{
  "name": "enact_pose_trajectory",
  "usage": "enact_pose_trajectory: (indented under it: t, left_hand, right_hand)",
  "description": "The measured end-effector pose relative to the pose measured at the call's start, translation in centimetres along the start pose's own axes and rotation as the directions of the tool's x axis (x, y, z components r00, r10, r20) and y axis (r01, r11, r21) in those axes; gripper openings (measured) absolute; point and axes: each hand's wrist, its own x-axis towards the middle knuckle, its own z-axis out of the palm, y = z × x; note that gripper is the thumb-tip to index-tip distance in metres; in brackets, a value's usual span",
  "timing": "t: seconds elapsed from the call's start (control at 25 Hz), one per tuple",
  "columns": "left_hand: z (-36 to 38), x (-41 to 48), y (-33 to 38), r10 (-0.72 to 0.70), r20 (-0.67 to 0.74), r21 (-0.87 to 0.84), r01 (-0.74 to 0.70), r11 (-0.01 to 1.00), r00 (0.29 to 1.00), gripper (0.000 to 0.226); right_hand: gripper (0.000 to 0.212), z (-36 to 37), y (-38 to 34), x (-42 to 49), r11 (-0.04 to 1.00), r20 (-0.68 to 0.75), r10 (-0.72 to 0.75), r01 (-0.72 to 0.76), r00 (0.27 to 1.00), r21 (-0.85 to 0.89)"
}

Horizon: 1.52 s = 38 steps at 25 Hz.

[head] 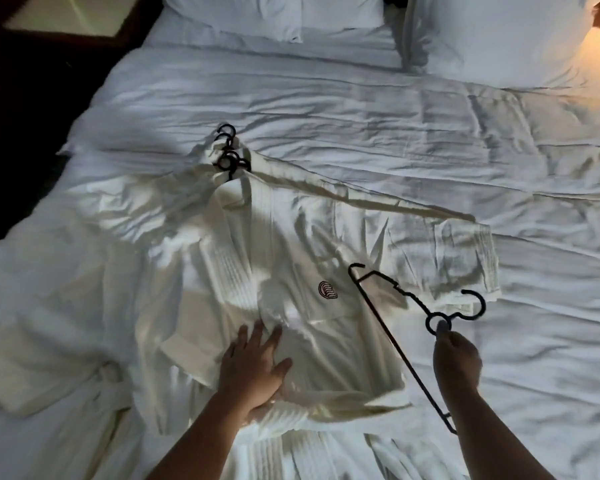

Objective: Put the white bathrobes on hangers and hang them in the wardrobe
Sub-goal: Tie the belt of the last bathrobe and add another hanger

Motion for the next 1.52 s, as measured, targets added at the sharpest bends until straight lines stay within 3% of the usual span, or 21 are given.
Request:
enact_pose_trajectory:
  t: [0.12, 0.2, 0.28, 0.4, 0.48, 0.56, 0.72, 0.88, 1.0, 1.12, 1.2, 1.32, 1.4, 1.52]
  left_hand:
    - [-1.6, 0.0, -1.8, 0.022, -0.204, -0.274, -0.079, 0.958, 0.979, 0.052]
    - [-3.4, 1.6, -3.7, -0.119, -0.345, -0.541, -0.094, 0.836, 0.931, 0.026]
    - [-5.6, 5.0, -6.3, -0.242, -0.416, -0.672, -0.117, 0.732, 0.877, 0.025]
    - [-8.9, 12.3, -10.0, -0.306, -0.672, -0.607, -0.265, 0.749, 0.674, 0.039]
    - [-10.3, 18.5, -13.1, -0.334, -0.766, -0.538, -0.265, 0.800, 0.549, 0.039]
    - [-11.2, 23.8, -15.2, -0.369, -0.747, -0.559, -0.222, 0.799, 0.554, 0.034]
    - [-10.2, 27.9, -15.8, -0.288, -0.785, -0.385, -0.068, 0.921, 0.549, 0.027]
    - [-8.9, 29.2, -16.8, -0.316, -0.850, -0.406, -0.144, 0.902, 0.421, 0.018]
    - [-9.1, 29.5, -16.8, -0.312, -0.882, -0.407, -0.235, 0.883, 0.353, 0.015]
    - [-8.9, 29.9, -17.0, -0.276, -0.909, -0.374, -0.318, 0.871, 0.312, 0.013]
    - [-8.8, 30.1, -17.3, -0.282, -0.919, -0.372, -0.374, 0.850, 0.276, 0.013]
    - [-8.7, 30.2, -17.6, -0.323, -0.915, -0.400, -0.458, 0.794, 0.240, 0.014]
    - [-8.9, 30.1, -17.4, -0.323, -0.918, -0.396, -0.483, 0.781, 0.230, 0.016]
    - [-9.2, 30.1, -17.3, -0.242, -0.949, -0.315, -0.547, 0.776, 0.203, 0.017]
  right_hand:
    - [0.052, 5.2, -7.4, 0.6, 0.972, 0.101, -0.227, 0.231, 0.969, -0.029]
    - [0.048, 8.5, -11.5, 1.6, 0.931, 0.155, -0.334, 0.351, 0.930, -0.102]
    - [0.043, 12.6, -15.2, 3.0, 0.881, 0.168, -0.425, 0.449, 0.890, -0.151]
    - [0.040, 17.7, -21.0, 4.1, 0.782, 0.146, -0.557, 0.576, 0.817, -0.240]
    - [0.039, 21.0, -24.4, 4.0, 0.700, 0.106, -0.650, 0.648, 0.752, -0.301]
    - [0.037, 23.8, -26.6, 3.8, 0.663, 0.059, -0.700, 0.678, 0.712, -0.318]
    - [0.034, 26.5, -28.6, 3.7, 0.580, 0.024, -0.775, 0.727, 0.631, -0.368]
    - [0.032, 24.5, -29.7, 6.1, 0.566, -0.067, -0.794, 0.695, 0.604, -0.444]
    - [0.045, 23.3, -29.8, 6.8, 0.628, -0.196, -0.775, 0.699, 0.600, -0.343]
    - [0.031, 26.1, -31.1, 5.0, 0.594, -0.091, -0.798, 0.752, 0.595, -0.286]
    - [0.036, 27.5, -32.1, 4.0, 0.569, 0.007, -0.809, 0.785, 0.588, -0.244]
    - [0.042, 27.2, -32.9, 4.7, 0.625, 0.111, -0.758, 0.764, 0.643, -0.158]
    - [0.040, 26.7, -32.9, 4.6, 0.648, 0.189, -0.717, 0.742, 0.671, -0.172]
    - [0.037, 29.0, -31.6, 2.7, 0.604, 0.196, -0.734, 0.757, 0.650, -0.250]
